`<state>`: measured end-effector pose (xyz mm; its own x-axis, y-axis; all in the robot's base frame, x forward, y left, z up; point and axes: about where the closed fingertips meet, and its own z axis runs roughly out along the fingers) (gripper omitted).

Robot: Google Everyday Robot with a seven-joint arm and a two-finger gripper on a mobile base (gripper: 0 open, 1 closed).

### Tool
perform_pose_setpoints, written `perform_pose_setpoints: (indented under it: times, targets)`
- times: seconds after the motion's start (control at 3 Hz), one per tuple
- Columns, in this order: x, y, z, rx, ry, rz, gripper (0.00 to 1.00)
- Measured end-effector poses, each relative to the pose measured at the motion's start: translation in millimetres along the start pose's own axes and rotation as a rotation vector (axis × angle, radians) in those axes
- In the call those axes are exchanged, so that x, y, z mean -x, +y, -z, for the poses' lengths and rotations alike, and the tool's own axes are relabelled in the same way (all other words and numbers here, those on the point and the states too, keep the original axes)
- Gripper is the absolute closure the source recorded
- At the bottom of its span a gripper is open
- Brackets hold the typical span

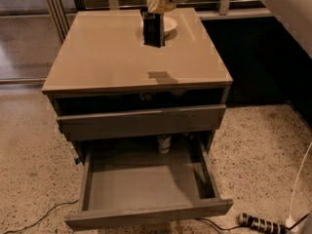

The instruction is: Place rxbar chocolate into middle drawer

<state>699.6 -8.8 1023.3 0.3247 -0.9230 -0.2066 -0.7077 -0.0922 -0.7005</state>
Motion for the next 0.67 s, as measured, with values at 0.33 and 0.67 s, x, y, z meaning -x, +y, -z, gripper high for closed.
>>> perform_pose_setpoints:
  times: [0.33, 0.67]
  targets:
    - [5.1, -0.1, 2.9, 0.01, -0.007, 0.003, 1.0]
    - [14.7, 4.5, 14.3, 0.036, -0.023, 0.004, 1.0]
